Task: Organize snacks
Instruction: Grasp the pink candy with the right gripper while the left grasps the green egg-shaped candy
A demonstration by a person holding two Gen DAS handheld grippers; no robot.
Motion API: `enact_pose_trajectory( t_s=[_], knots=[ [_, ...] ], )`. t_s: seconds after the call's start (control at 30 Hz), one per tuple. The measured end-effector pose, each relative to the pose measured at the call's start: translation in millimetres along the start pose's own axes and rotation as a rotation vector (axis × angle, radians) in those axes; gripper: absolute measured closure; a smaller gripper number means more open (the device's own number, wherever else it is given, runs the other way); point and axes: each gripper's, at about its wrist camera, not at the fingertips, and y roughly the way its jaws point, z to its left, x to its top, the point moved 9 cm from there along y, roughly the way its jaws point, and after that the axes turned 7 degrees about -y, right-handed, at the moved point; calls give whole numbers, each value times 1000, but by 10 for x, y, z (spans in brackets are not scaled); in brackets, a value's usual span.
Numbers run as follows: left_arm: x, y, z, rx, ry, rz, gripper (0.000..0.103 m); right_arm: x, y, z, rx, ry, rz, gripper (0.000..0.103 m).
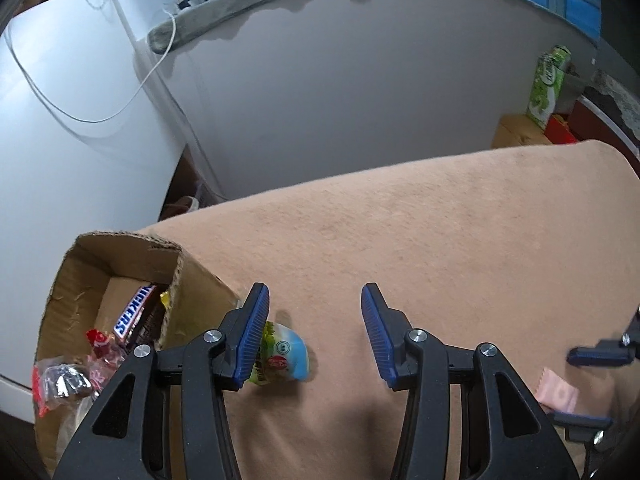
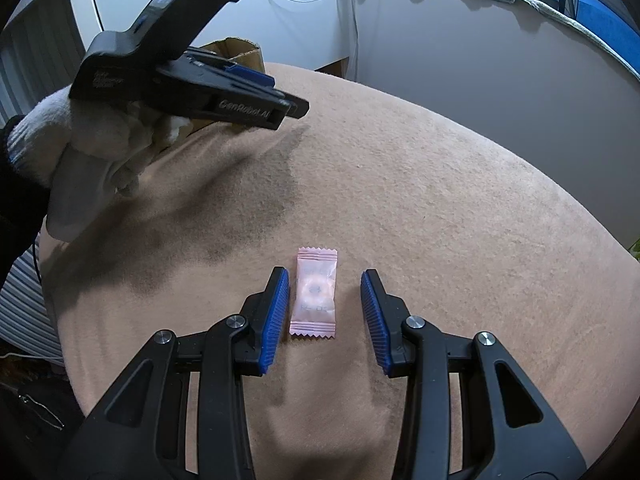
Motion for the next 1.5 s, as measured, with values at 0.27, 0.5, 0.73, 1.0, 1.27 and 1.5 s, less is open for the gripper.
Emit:
enact_pose_trajectory(
  t_s=[0.27, 0.5, 0.73, 1.0, 1.27, 1.5],
  knots=[
    [-376, -92, 63, -113, -93, 59, 57, 11, 20, -14, 2, 1, -1, 63],
    [-600, -447, 126, -141, -206, -37, 57, 16, 39, -9, 18, -1, -4, 63],
    [-710, -661, 374, -17, -386, -115, 56, 47, 72, 25, 27, -49, 9, 63],
    [-776, -406, 521, 74, -438, -58, 56, 14, 44, 12, 61, -84, 11, 63],
    [-684, -200, 476, 95, -376, -24, 56, -67, -34, -58, 127, -47, -1, 63],
    [-603, -144, 415, 56, -314, -41, 69, -129, -75, -62, 140, -45, -1, 62]
  ],
)
